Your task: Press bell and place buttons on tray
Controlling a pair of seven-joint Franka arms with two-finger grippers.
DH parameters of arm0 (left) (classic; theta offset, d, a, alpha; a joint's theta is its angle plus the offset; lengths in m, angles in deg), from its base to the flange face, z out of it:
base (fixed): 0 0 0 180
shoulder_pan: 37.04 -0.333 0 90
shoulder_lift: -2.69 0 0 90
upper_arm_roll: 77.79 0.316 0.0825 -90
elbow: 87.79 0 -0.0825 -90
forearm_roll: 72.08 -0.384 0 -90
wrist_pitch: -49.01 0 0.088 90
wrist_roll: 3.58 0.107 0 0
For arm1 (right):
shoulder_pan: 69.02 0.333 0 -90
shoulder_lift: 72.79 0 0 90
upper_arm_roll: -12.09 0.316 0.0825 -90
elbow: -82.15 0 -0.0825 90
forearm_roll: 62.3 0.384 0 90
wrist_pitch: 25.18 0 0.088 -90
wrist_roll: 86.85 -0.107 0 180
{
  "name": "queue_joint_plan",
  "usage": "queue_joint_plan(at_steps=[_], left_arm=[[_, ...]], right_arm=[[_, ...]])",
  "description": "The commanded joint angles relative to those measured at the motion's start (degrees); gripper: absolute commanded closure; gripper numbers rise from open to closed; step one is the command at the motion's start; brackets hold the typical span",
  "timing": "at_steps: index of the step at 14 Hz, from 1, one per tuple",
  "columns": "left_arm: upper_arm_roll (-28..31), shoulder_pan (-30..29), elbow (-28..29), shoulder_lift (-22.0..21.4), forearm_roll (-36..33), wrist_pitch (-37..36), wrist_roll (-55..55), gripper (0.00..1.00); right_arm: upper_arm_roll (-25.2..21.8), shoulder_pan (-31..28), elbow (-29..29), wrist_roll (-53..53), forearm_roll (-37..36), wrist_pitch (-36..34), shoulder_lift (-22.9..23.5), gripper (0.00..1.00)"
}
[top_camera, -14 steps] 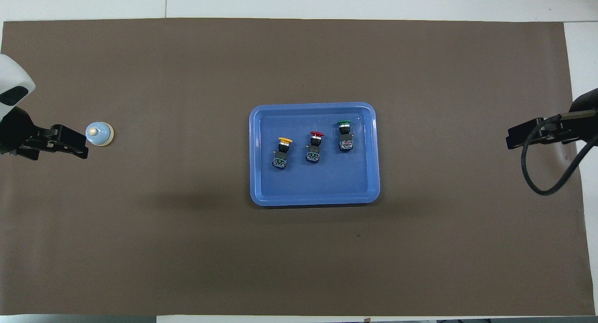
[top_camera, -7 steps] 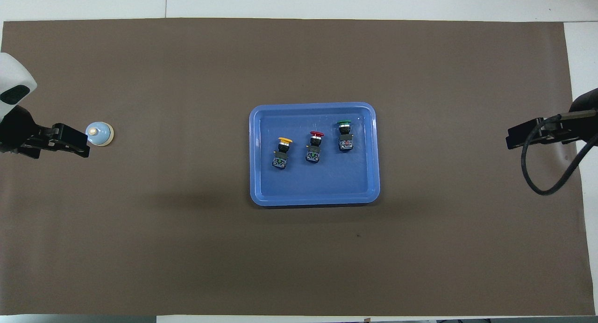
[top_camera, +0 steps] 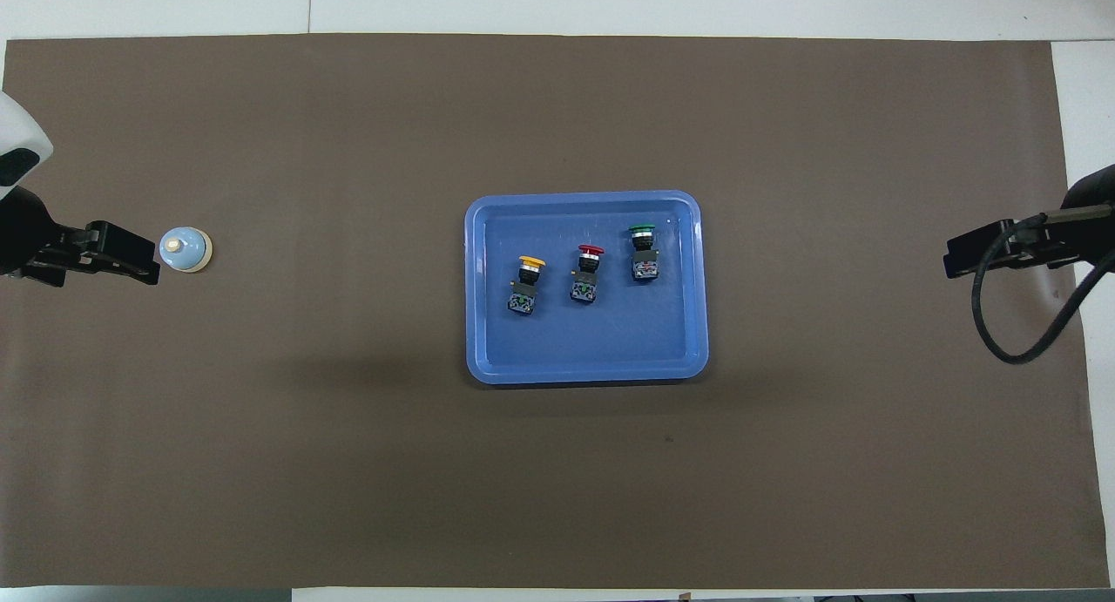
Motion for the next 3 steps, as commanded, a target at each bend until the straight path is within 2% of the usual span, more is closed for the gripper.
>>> queue_joint_plan(at_steps=[1, 3], left_arm=[[-0.85, -0.85, -1.4, 0.64, -0.54, -0.79, -0.68, 0.0], [-0.77, -0.85, -1.32, 0.64, -0.54, -0.62, -0.68, 0.0]], right_arm=[[0.29, -0.48, 1.14, 0.35, -0.52, 0.44, -0.93, 0.0], [0.29, -0.48, 1.14, 0.35, -0.52, 0.44, -0.93, 0.0]])
